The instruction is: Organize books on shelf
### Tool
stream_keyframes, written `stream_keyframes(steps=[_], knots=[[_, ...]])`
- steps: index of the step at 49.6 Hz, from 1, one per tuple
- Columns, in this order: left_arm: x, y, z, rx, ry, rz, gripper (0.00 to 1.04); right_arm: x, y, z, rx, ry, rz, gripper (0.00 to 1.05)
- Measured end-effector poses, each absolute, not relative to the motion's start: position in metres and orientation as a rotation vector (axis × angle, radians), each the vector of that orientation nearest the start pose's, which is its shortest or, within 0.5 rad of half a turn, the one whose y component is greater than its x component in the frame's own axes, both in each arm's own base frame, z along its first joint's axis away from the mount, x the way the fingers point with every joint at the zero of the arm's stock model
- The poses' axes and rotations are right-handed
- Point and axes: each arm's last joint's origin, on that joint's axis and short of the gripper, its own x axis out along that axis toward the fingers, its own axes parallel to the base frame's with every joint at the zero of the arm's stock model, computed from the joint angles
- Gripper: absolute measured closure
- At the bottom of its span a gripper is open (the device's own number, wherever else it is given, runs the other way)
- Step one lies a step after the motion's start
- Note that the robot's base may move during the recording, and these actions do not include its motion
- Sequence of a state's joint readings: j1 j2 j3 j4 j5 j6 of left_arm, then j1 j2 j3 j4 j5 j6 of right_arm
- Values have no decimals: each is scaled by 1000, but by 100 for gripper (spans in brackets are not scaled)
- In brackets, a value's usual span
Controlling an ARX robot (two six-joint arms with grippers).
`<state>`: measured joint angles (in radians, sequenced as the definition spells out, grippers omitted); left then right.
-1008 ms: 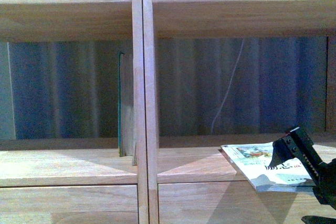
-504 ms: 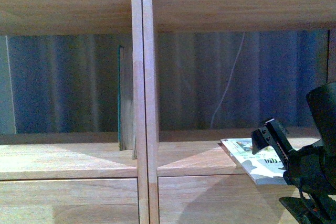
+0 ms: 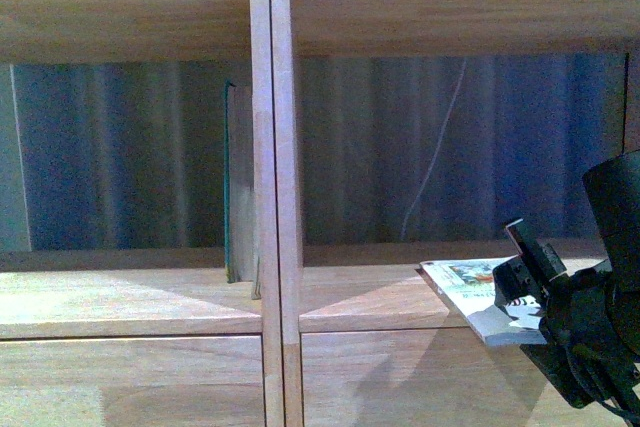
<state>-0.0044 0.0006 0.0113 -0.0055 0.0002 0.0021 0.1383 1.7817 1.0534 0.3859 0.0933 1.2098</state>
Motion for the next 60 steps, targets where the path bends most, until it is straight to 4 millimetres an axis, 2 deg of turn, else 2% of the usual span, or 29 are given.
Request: stream_keyframes(steps=[8, 16, 27, 31, 38, 50, 60], knots=[[97, 0, 167, 2, -5, -5, 7, 385, 51, 215, 1162, 306, -155, 78], [97, 0, 167, 2, -5, -5, 7, 383, 50, 221, 1167, 288, -135, 96], [97, 0, 167, 2, -5, -5, 7, 375, 43, 222, 1160, 285, -116, 97], [97, 0, 167, 2, -5, -5, 7, 367, 38, 228, 1144, 280, -91, 97], [97, 0, 167, 2, -5, -5, 7, 353, 29, 250, 1107, 253, -4, 97], [97, 0, 167, 2, -5, -5, 7, 315, 13, 309, 1012, 167, 228, 97], [97, 0, 167, 2, -5, -5, 7, 282, 13, 344, 936, 110, 398, 97]])
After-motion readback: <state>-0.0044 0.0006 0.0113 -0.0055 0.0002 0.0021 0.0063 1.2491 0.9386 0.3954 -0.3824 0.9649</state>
